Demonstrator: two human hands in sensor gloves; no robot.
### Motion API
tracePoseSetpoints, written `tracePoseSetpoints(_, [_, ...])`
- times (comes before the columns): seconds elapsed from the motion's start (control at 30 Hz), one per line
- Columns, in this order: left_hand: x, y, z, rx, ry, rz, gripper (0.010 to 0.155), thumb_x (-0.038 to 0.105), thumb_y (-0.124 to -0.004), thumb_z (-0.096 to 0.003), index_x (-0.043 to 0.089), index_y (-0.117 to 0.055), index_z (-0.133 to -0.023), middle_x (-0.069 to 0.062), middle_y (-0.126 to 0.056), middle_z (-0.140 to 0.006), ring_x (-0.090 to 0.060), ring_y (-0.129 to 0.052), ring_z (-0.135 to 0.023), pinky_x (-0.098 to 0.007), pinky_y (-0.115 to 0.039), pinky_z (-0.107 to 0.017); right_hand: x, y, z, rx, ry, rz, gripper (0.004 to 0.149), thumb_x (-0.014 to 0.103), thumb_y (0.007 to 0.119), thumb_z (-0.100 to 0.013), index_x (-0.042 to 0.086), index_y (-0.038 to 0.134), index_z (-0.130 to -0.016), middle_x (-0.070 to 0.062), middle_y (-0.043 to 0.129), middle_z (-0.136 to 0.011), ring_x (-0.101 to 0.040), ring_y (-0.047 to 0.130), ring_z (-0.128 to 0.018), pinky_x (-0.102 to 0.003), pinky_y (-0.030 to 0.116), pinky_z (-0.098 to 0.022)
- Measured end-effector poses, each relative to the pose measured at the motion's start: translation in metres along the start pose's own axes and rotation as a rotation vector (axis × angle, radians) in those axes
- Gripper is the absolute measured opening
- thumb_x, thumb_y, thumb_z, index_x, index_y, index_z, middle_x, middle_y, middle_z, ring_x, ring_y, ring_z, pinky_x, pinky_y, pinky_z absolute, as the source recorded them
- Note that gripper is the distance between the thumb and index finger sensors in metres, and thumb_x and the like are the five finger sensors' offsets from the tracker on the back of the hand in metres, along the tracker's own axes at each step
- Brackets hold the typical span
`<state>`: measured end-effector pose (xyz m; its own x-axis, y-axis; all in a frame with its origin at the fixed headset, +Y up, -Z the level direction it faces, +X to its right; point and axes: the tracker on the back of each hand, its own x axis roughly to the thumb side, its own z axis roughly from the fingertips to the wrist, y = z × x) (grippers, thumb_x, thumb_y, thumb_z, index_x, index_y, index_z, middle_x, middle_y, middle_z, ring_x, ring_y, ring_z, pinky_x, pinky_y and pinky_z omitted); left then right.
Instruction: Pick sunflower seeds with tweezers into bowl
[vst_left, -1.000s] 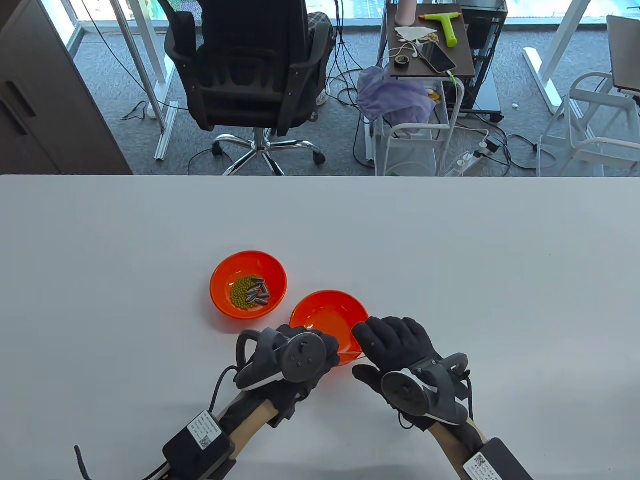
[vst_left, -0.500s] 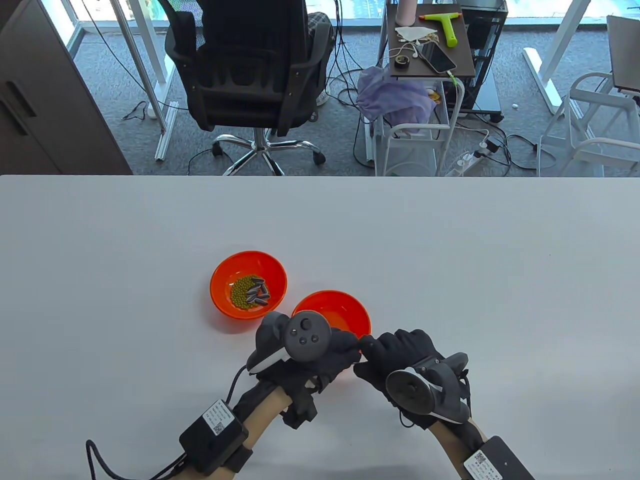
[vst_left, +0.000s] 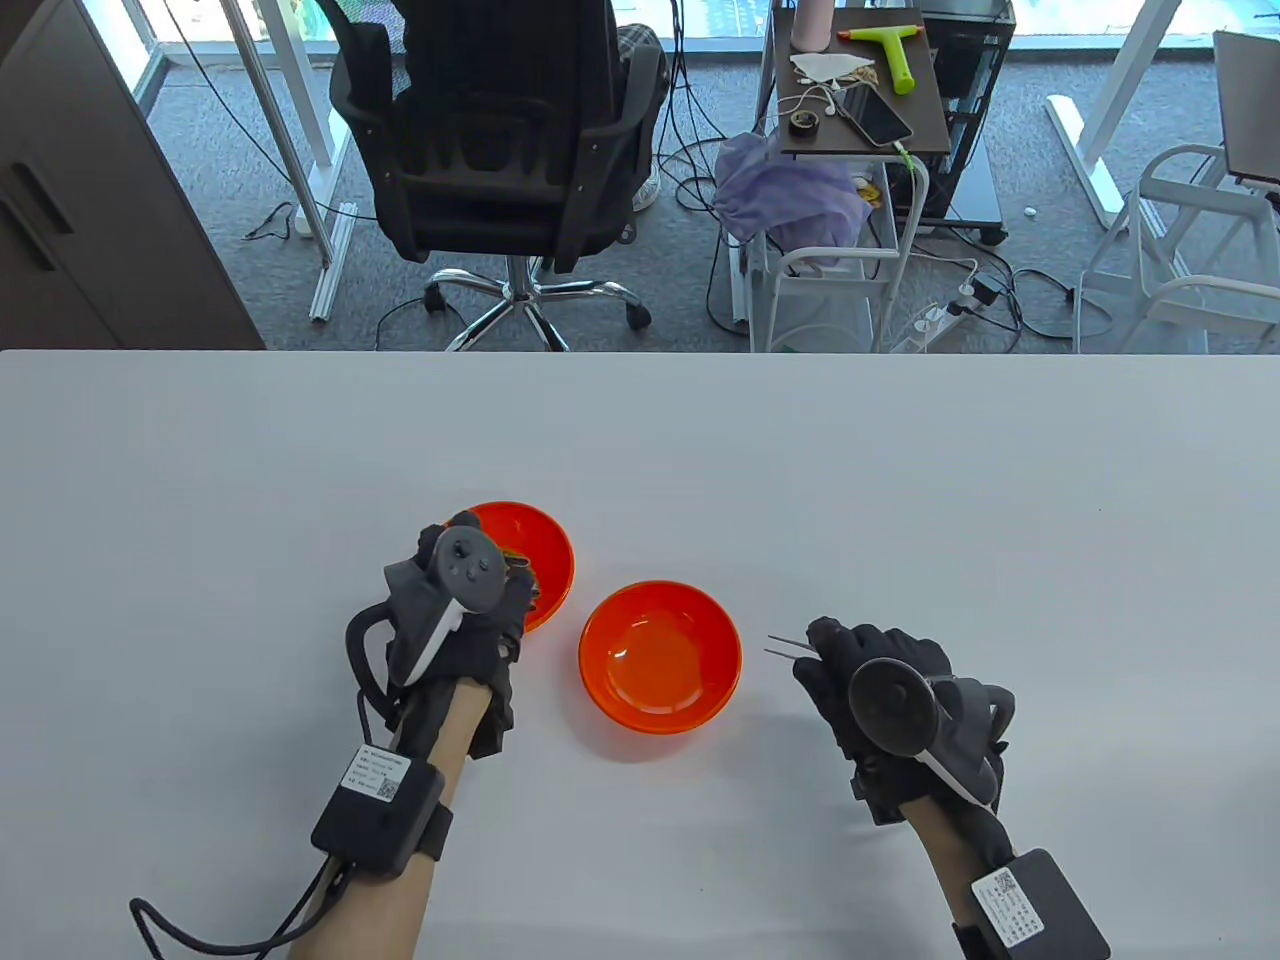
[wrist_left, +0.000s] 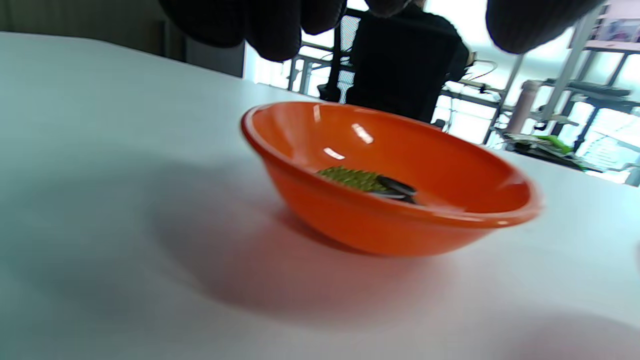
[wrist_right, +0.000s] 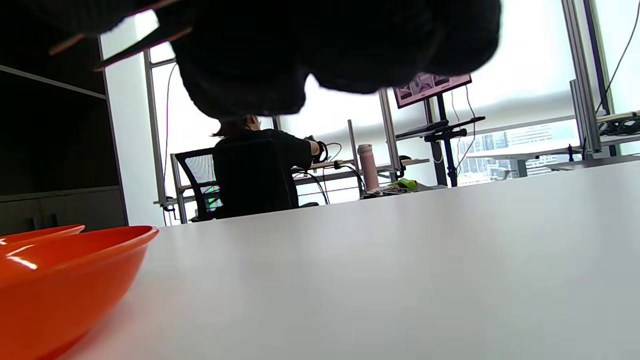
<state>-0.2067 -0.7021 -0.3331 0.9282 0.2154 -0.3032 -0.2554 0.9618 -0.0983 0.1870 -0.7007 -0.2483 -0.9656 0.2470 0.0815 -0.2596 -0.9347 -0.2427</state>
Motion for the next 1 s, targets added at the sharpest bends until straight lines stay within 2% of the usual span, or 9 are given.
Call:
tracePoseSetpoints(0.07, [-0.011, -0.006, -0.011, -0.049, 0.07, 0.007, 0.082, 0.057, -0.075, -0.0478, 0.023, -0.037, -0.111, -0.018, -0.046, -0.117, -0.045, -0.071, -0.1, -0.06, -0.065, -0.071, -0.005, 0.003, -0.002, 0.024, 0.025, 0.007, 0.058, 0.06, 0.068, -0.034, 0.033, 0.089, -0.08, 0.008, 0.098, -0.051, -0.016, 0.094, -0.034, -0.039, 0.082, -0.048])
tracePoseSetpoints(0.17, [-0.026, -0.015, -0.024, -0.119, 0.164, 0.029, 0.083, 0.057, -0.077, -0.047, 0.02, -0.039, -0.111, -0.017, -0.065, -0.11, -0.039, -0.092, -0.083, -0.055, -0.078, -0.061, -0.01, 0.008, -0.004, 0.06, 0.064, 0.01, 0.058, 0.059, 0.068, -0.034, 0.033, 0.089, -0.081, 0.007, 0.098, -0.052, -0.017, 0.094, -0.034, -0.039, 0.082, -0.048])
tracePoseSetpoints(0.23, [-0.033, -0.019, -0.029, -0.149, 0.223, 0.079, 0.083, 0.056, -0.079, -0.0461, 0.016, -0.043, -0.109, -0.017, -0.08, -0.099, -0.033, -0.104, -0.065, -0.049, -0.086, -0.05, -0.013, 0.01, -0.005, 0.071, 0.073, 0.019, 0.058, 0.059, 0.068, -0.034, 0.033, 0.089, -0.082, 0.007, 0.099, -0.051, -0.017, 0.094, -0.034, -0.039, 0.082, -0.048])
tracePoseSetpoints(0.27, [-0.037, -0.021, -0.032, -0.153, 0.248, 0.091, 0.081, 0.055, -0.08, -0.0457, 0.014, -0.047, -0.108, -0.013, -0.089, -0.09, -0.025, -0.11, -0.05, -0.042, -0.091, -0.039, -0.014, 0.011, -0.005, 0.081, 0.084, 0.028, 0.058, 0.059, 0.069, -0.034, 0.033, 0.089, -0.082, 0.007, 0.099, -0.051, -0.016, 0.094, -0.034, -0.039, 0.083, -0.048])
tracePoseSetpoints(0.37, [-0.042, -0.023, -0.038, -0.175, 0.286, 0.108, 0.076, 0.052, -0.081, -0.0452, 0.012, -0.057, -0.104, -0.007, -0.1, -0.071, -0.016, -0.113, -0.031, -0.035, -0.094, -0.025, -0.016, 0.013, -0.006, 0.072, 0.09, 0.04, 0.052, 0.06, 0.071, -0.033, 0.038, 0.09, -0.076, 0.008, 0.1, -0.051, -0.016, 0.095, -0.034, -0.038, 0.083, -0.048])
tracePoseSetpoints(0.6, [-0.055, -0.029, -0.043, -0.173, 0.362, 0.24, 0.063, 0.042, -0.081, -0.0459, 0.008, -0.068, -0.098, -0.001, -0.108, -0.051, -0.009, -0.113, -0.014, -0.031, -0.095, -0.013, -0.018, 0.014, -0.006, 0.069, 0.113, 0.032, 0.049, 0.059, 0.074, -0.033, 0.04, 0.088, -0.076, 0.008, 0.101, -0.05, -0.016, 0.096, -0.033, -0.038, 0.084, -0.047])
tracePoseSetpoints(0.73, [-0.062, -0.033, -0.042, -0.171, 0.372, 0.376, 0.053, 0.037, -0.08, -0.046, 0.01, -0.077, -0.092, -0.002, -0.108, -0.045, -0.007, -0.111, -0.008, -0.031, -0.095, -0.012, -0.019, 0.014, -0.006, 0.074, 0.131, 0.004, 0.049, 0.059, 0.075, -0.033, 0.039, 0.087, -0.076, 0.007, 0.101, -0.052, -0.016, 0.096, -0.034, -0.038, 0.084, -0.047])
tracePoseSetpoints(0.87, [-0.067, -0.03, -0.037, -0.122, 0.327, 0.45, 0.05, 0.037, -0.078, -0.0457, 0.013, -0.079, -0.09, -0.005, -0.106, -0.044, -0.008, -0.108, -0.006, -0.031, -0.095, -0.012, -0.02, 0.015, -0.006, 0.087, 0.144, -0.024, 0.049, 0.057, 0.075, -0.034, 0.039, 0.087, -0.077, 0.007, 0.099, -0.059, -0.016, 0.095, -0.04, -0.038, 0.082, -0.049])
tracePoseSetpoints(1.0, [-0.069, -0.018, -0.026, -0.138, 0.246, 0.505, 0.05, 0.037, -0.077, -0.0464, 0.015, -0.078, -0.091, -0.004, -0.105, -0.045, -0.008, -0.107, -0.008, -0.032, -0.095, -0.014, -0.018, 0.015, -0.006, 0.083, 0.136, -0.031, 0.047, 0.055, 0.078, -0.034, 0.04, 0.09, -0.077, 0.007, 0.098, -0.062, -0.017, 0.095, -0.043, -0.037, 0.083, -0.048])
